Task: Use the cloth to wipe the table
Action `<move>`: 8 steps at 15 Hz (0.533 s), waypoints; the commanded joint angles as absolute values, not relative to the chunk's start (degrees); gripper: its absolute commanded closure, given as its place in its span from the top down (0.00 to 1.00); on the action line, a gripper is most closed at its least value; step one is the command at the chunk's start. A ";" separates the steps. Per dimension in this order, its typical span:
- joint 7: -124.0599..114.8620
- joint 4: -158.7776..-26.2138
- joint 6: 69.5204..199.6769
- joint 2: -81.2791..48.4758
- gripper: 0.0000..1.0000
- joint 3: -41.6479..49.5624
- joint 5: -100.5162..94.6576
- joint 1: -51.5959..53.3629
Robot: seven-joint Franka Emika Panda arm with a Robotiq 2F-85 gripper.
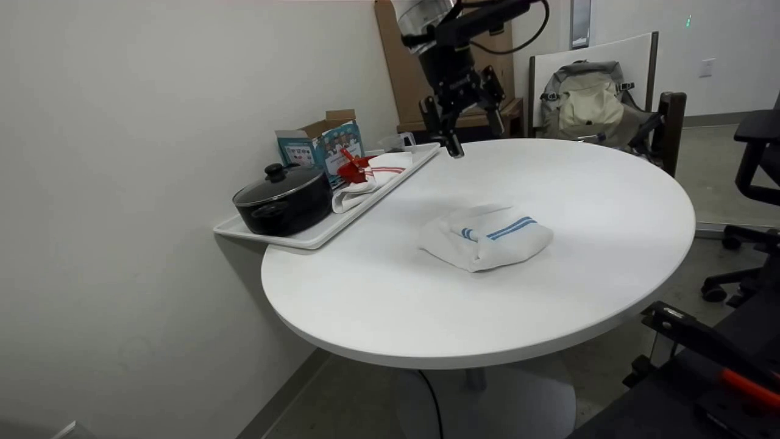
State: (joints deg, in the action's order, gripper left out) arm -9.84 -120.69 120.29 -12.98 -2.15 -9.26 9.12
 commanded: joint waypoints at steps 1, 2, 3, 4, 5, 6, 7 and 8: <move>-13.22 -123.69 120.50 -6.40 1.00 -1.76 -9.37 7.48; -13.99 -123.80 120.72 -5.45 1.00 -1.45 -9.63 6.87; -14.99 -123.85 120.88 -4.65 1.00 -1.13 -9.85 6.23; -14.91 -123.90 120.92 -3.82 1.00 -0.91 -9.71 5.48; -15.15 -124.13 121.06 -2.96 1.00 -0.62 -9.57 4.70; -15.01 -124.32 121.04 -2.28 1.00 -0.41 -9.55 4.02; -14.12 -124.60 120.93 -1.74 1.00 -0.25 -9.70 3.40; -13.18 -124.76 120.57 -1.26 1.00 -0.22 -9.89 2.98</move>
State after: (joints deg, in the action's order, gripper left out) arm -13.69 -122.63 120.35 -4.10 -0.42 -9.41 4.10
